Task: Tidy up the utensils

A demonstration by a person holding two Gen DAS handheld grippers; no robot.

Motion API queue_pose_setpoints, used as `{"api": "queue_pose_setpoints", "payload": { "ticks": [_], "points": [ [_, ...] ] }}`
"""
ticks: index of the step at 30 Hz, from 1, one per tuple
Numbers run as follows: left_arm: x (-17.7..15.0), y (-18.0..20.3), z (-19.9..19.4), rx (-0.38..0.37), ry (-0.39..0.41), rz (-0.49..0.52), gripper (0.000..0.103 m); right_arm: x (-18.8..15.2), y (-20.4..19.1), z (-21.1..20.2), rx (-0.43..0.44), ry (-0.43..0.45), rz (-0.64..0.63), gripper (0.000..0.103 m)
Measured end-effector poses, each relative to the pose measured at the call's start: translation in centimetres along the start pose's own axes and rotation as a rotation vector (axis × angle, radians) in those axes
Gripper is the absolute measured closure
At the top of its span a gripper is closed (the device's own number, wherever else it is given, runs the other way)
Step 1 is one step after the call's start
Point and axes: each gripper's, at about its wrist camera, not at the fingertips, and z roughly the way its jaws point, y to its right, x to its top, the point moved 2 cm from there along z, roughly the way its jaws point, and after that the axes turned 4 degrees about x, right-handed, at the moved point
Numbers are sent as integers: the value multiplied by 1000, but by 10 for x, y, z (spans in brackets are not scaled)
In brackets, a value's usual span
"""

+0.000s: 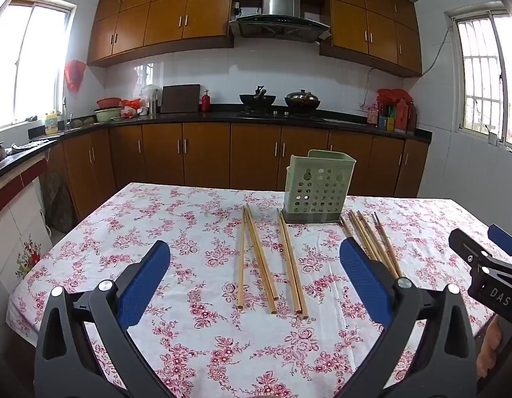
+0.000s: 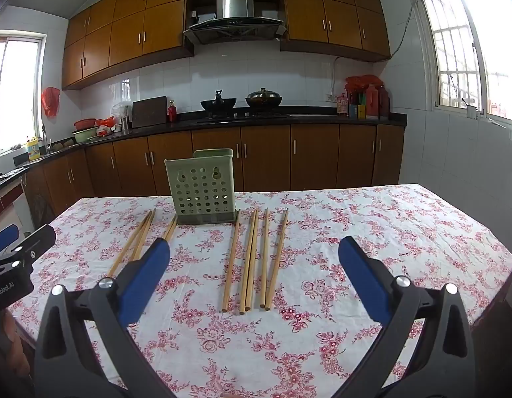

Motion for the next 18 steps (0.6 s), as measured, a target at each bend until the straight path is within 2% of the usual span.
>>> {"api": "queue_pose_setpoints", "payload": {
  "ticks": [18],
  "points": [
    [0,0,0,-3,-2,-5,2,-1,0,1,1,-1,2,4]
  ]
}}
